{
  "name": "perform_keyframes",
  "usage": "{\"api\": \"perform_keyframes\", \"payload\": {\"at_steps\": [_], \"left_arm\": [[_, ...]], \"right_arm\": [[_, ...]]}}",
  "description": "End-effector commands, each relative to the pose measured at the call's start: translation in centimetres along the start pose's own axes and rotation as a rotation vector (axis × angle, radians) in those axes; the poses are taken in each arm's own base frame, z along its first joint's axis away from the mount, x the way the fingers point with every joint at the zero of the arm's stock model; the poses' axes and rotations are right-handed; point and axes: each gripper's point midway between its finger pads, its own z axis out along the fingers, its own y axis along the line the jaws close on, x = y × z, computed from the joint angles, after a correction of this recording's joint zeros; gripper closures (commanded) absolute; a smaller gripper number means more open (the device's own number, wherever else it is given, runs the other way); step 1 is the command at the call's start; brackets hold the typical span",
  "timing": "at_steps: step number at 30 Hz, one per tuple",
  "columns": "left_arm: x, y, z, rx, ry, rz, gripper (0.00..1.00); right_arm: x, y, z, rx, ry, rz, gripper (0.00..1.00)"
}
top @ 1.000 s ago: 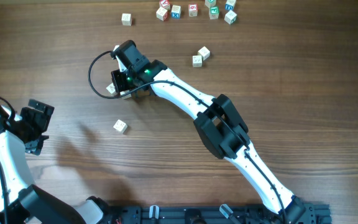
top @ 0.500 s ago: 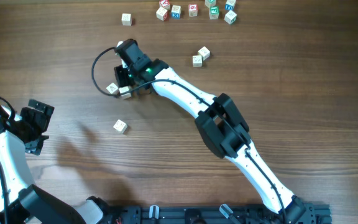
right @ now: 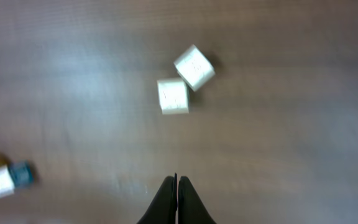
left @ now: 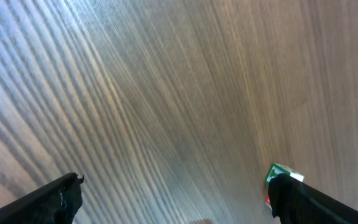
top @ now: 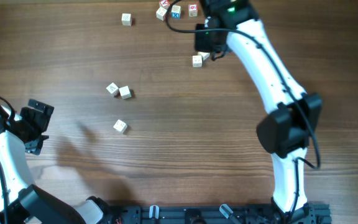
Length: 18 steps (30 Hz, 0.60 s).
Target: Form a circle
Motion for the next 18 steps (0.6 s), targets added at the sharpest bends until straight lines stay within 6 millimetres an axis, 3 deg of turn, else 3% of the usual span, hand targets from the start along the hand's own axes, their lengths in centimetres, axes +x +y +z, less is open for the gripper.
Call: {"api": "perform_keyframes", "payload": {"at_steps": [1, 2, 3, 6, 7, 10, 13, 16, 18], "left_arm": [[-0.1, -0.2, 0.2, 0.018, 0.002, -0.009, 0.0], [0.1, -0.4, 0.2, 0.032, 0.013, -0.009, 0.0], [1.0, -2.5, 0.0, 0.152, 0.071, -0.012, 0.0], [4.5, -7.3, -2.1, 0.462, 0.246, 0.1, 0.0], [6.4, -8.8, -3.2, 0.56, 0.319, 0.158, 0.0], [11.3, -8.8, -3.7, 0.5, 0.42, 0.322, 0.01], [15.2, -8.9, -3.8, 0.362, 0.421, 0.525, 0.0], [17.9, -10.7, -4.6, 0.344, 0.345, 0.76, 0.0], [18.2, -12.2, -4.7, 0.334, 0.244, 0.875, 0.0]], "right_arm": [[1.6, -0.1, -3.6, -0.049, 0.04, 0.013, 0.96], [1.9, -0.6, -4.2, -0.043, 0.049, 0.019, 0.95], [2.2, -1.3, -4.8, -0.033, 0.062, 0.03, 0.77], [3.0, -2.4, -5.4, -0.013, 0.095, 0.017, 0.38], [3.4, -3.1, -5.5, 0.005, 0.115, 0.017, 0.31], [3.9, -4.9, -5.7, 0.03, 0.151, 0.007, 0.2], [3.6, -6.4, -5.8, 0.04, 0.157, 0.028, 0.18], [3.0, -7.9, -5.8, 0.047, 0.15, 0.047, 0.14], [2.5, -8.7, -5.8, 0.048, 0.14, 0.047, 0.11]]}}
